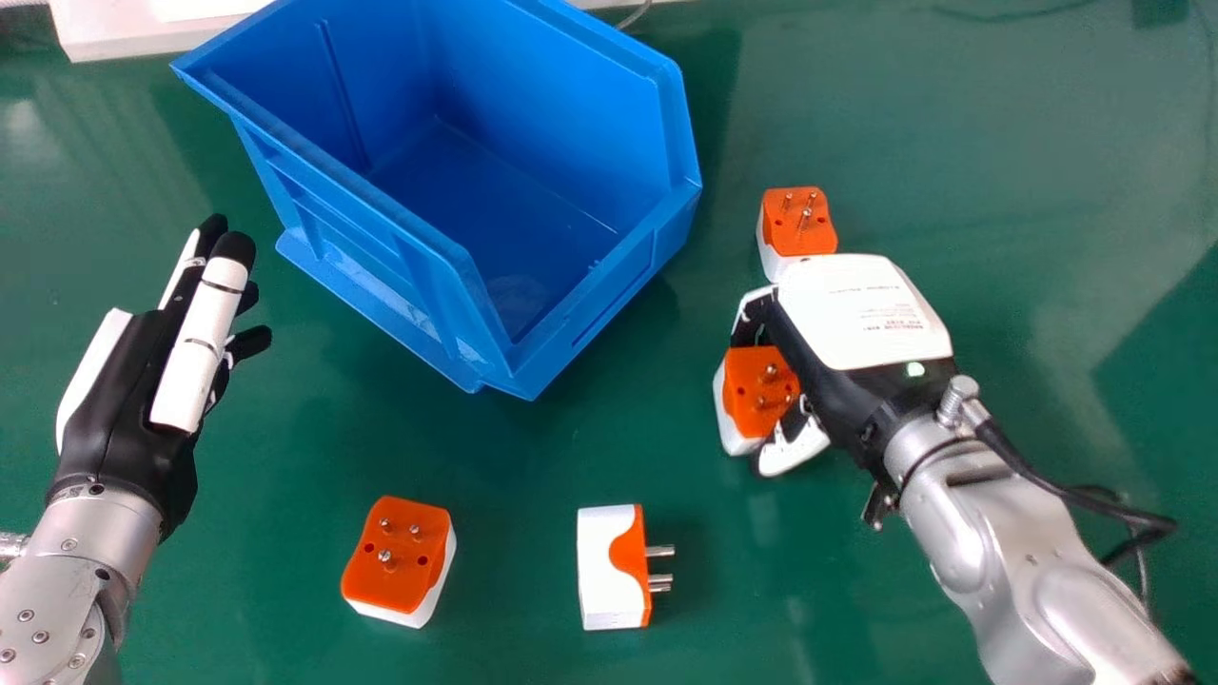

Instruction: Pick all objects and put in blue box

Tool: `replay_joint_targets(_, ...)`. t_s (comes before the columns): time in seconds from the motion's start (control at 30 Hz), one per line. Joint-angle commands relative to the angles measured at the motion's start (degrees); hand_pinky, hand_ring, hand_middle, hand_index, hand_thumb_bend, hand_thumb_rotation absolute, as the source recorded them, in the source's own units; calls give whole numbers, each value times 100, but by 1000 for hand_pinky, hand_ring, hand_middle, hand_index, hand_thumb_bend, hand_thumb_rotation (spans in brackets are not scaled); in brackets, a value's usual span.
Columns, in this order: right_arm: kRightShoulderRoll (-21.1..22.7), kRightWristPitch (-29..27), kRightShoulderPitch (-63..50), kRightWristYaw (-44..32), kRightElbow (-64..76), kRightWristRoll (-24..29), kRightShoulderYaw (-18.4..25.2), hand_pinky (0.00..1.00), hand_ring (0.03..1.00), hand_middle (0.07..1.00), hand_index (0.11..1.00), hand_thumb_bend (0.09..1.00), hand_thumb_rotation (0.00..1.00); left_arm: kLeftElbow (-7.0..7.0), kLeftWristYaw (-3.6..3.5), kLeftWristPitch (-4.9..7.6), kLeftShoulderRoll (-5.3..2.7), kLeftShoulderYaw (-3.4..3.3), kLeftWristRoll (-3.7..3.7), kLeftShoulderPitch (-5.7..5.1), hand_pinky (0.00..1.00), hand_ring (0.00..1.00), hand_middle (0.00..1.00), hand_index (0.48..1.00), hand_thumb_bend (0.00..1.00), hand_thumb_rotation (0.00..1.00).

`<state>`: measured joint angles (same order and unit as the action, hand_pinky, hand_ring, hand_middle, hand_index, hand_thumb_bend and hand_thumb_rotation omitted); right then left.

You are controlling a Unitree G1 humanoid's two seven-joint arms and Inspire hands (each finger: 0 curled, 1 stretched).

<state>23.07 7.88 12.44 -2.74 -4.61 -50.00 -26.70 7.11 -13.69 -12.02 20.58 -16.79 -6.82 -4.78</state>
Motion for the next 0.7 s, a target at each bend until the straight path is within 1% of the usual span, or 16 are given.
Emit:
replay_joint_targets(0.0, 126, -23, -146, -223, 734, 127, 232, 358, 454, 537, 479, 498, 7, 95, 3, 12, 69, -38, -7, 7, 900, 960, 985, 1000, 537, 1000)
replay_joint_targets(0.07, 173, 10, -278, -443, 1162, 177, 338, 353, 452, 535, 486, 497, 6, 104, 9, 0, 72, -37, -2, 8, 898, 959, 984, 1000, 538, 1000)
replay_joint_targets(0.17, 232, 18, -426, -723, 1838, 202, 529, 348, 448, 532, 497, 496, 3, 78, 9, 11, 71, -43, -4, 16, 894, 957, 982, 1000, 539, 1000)
replay_joint_targets(0.23, 258, -3, -442, -836, 2154, 160, 625, 348, 448, 532, 497, 496, 3, 69, 11, 26, 67, -42, -2, 14, 894, 957, 982, 1000, 539, 1000)
replay_joint_targets(0.33, 280, -40, -321, -966, 2520, 41, 744, 348, 444, 532, 496, 495, 2, 71, 24, 33, 58, -23, 14, 24, 892, 955, 980, 1000, 539, 1000)
replay_joint_targets(0.53, 172, -173, 236, -1103, 2731, 72, 881, 349, 439, 533, 494, 495, 1, 58, 41, 60, 34, 0, 28, 31, 888, 953, 978, 1000, 536, 1000)
replay_joint_targets(0.67, 52, -315, 729, -1113, 2642, 130, 915, 351, 437, 532, 493, 495, 0, 69, 66, 45, 14, 27, 38, 43, 886, 952, 977, 1000, 533, 1000)
